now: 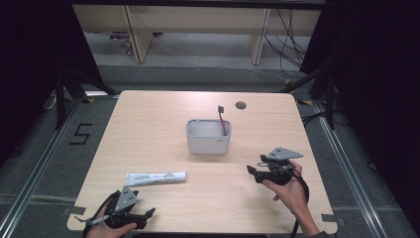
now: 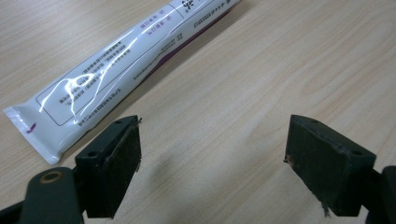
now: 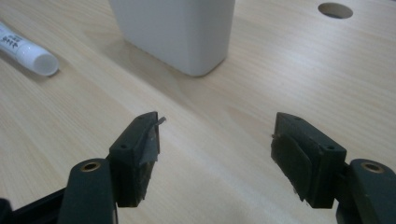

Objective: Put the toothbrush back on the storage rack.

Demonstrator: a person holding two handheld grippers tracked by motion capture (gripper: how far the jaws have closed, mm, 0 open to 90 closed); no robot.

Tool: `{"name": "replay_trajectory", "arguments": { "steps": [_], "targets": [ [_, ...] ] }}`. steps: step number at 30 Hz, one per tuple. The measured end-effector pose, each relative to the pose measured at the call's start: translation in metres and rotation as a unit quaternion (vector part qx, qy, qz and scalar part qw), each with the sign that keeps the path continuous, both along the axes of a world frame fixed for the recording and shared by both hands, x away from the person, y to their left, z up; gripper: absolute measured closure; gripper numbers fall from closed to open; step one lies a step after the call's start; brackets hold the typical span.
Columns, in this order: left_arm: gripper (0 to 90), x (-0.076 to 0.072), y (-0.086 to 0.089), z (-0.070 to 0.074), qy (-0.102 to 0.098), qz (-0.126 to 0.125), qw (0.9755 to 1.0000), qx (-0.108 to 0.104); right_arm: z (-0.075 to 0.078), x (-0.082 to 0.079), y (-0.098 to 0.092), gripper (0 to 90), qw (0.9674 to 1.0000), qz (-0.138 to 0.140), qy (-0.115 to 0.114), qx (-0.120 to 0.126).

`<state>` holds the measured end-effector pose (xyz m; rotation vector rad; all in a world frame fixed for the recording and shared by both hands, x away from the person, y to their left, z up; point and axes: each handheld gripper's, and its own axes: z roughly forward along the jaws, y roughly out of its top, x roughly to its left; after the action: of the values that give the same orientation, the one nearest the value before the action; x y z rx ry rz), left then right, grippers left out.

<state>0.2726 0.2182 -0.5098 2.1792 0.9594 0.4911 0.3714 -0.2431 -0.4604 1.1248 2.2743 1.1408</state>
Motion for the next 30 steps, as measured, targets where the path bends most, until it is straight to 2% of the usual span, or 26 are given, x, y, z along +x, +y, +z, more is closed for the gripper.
{"name": "replay_trajectory", "arguments": {
  "steps": [2,3,4,6,7,9,10,11,13,14,15,16,17,18,19,20,21,22,24,25,27,29,30],
  "targets": [
    [17.7,0.000,0.000,0.000,-0.002,0.000,1.0000,-0.001,-0.004,-0.002,-0.001,33.1,1.0000,0.004,-0.003,-0.008],
    [17.7,0.000,0.000,0.000,-0.002,0.001,1.0000,-0.002,-0.006,-0.004,-0.001,33.1,0.9999,0.002,0.013,-0.002],
    [17.7,0.000,0.002,0.001,0.002,-0.002,0.9999,0.012,-0.007,-0.005,-0.001,33.1,0.9999,-0.002,0.014,0.000],
    [17.7,0.000,0.002,0.001,0.000,-0.001,1.0000,0.009,-0.009,-0.009,-0.002,33.0,0.9996,-0.007,0.025,0.003],
    [17.7,0.000,0.002,0.001,0.000,0.000,1.0000,0.007,-0.010,-0.007,-0.004,33.0,0.9998,0.005,0.019,-0.005],
    [17.7,0.000,0.002,0.001,0.000,0.000,1.0000,0.007,-0.011,-0.010,-0.004,33.0,0.9997,-0.002,0.024,0.001],
    [17.7,-0.001,0.001,0.000,0.001,0.001,1.0000,0.003,-0.011,-0.010,-0.005,33.0,0.9998,0.003,0.019,0.001],
    [17.7,-0.001,0.001,0.001,0.001,0.001,1.0000,0.004,-0.011,-0.012,-0.003,33.0,0.9997,-0.006,0.025,0.005],
    [17.7,0.000,0.002,0.001,0.001,0.001,1.0000,0.008,-0.012,-0.013,-0.005,32.9,0.9998,0.003,0.021,0.001],
    [17.7,0.000,0.002,0.001,0.001,0.001,1.0000,0.007,-0.013,-0.014,-0.004,32.5,0.9996,0.001,0.025,0.008],
    [17.7,0.000,0.002,0.001,0.001,0.001,1.0000,0.007,-0.013,-0.013,-0.006,32.3,0.9994,0.017,0.028,0.006],
    [17.7,0.000,0.002,0.001,0.001,0.001,1.0000,0.007,-0.013,-0.014,-0.006,31.9,0.9995,0.017,0.026,0.007],
    [17.7,0.000,0.002,0.001,0.003,0.000,0.9999,0.011,-0.013,-0.017,-0.005,30.8,0.9994,0.001,0.031,0.014],
    [17.7,0.000,0.002,0.002,0.003,-0.001,0.9999,0.013,-0.014,-0.017,-0.006,29.6,0.9997,0.002,0.022,0.008],
    [17.6,0.000,0.002,0.002,0.002,-0.002,0.9999,0.013,-0.014,-0.018,-0.007,29.2,0.9996,0.006,0.026,0.007],
    [17.7,0.000,-0.002,0.000,-0.001,0.009,0.9999,-0.011,-0.015,-0.020,-0.006,28.4,0.9994,0.000,0.030,0.016],
    [17.7,0.000,-0.002,-0.001,-0.002,0.010,0.9999,-0.012,-0.015,-0.022,-0.007,26.4,0.9996,-0.004,0.026,0.011],
    [17.7,0.001,-0.001,0.000,0.000,0.006,1.0000,0.002,-0.016,-0.021,-0.009,25.7,0.9999,0.000,0.015,0.004],
    [17.7,0.001,0.000,0.001,0.002,0.001,1.0000,0.006,-0.017,-0.026,-0.008,24.2,0.9992,-0.010,0.034,0.019],
    [17.7,0.001,0.000,0.000,0.002,0.003,1.0000,0.004,-0.018,-0.026,-0.009,21.9,0.9995,-0.003,0.028,0.013],
    [17.7,0.001,0.000,0.001,0.002,0.002,1.0000,0.006,-0.020,-0.028,-0.009,20.7,0.9995,0.005,0.029,0.013],
    [17.7,0.001,-0.001,0.001,0.003,0.012,0.9999,-0.002,-0.022,-0.032,-0.009,20.6,0.9994,0.005,0.034,0.012],
    [17.7,0.001,0.000,0.001,0.005,0.009,0.9999,0.002,-0.023,-0.036,-0.007,20.5,0.9988,-0.001,0.045,0.018]
  ]
}}
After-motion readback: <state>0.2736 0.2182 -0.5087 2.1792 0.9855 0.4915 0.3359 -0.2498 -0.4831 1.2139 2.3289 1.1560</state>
